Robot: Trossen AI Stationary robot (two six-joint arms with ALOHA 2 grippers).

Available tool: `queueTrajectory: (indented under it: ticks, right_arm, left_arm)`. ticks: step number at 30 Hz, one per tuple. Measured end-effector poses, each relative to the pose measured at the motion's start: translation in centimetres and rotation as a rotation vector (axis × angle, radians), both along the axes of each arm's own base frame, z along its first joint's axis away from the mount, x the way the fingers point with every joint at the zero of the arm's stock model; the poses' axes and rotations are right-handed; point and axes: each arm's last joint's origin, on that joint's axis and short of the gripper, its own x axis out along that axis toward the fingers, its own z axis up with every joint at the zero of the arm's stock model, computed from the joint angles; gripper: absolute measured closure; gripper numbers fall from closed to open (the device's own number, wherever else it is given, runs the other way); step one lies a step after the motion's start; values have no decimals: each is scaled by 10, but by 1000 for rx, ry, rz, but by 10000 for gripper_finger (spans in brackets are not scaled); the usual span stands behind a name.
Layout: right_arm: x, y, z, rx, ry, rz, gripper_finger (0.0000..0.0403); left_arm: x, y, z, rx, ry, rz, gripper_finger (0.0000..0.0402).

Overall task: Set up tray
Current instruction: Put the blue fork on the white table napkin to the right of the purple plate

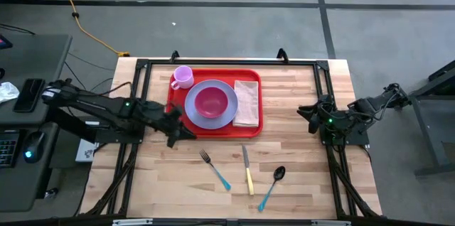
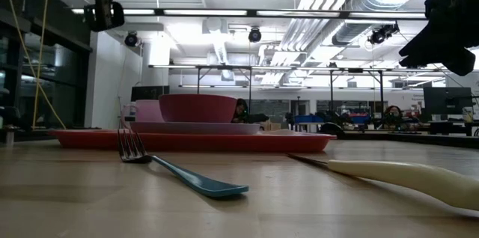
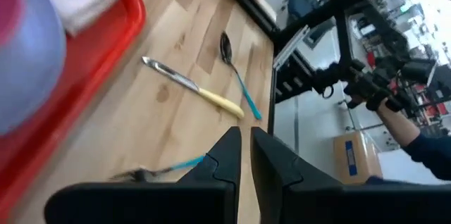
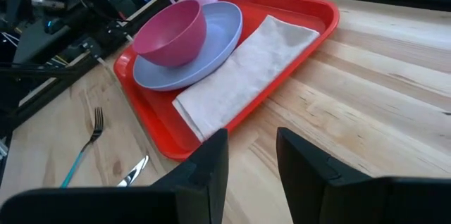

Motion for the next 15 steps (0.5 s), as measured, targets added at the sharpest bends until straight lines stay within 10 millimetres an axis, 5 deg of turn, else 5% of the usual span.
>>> queueTrajectory:
  ticks: [15]
  right_arm:
    - [0,0,0,4,0,4,304]
  left_arm:
    - [26,-72,-11,-256,172,308,337]
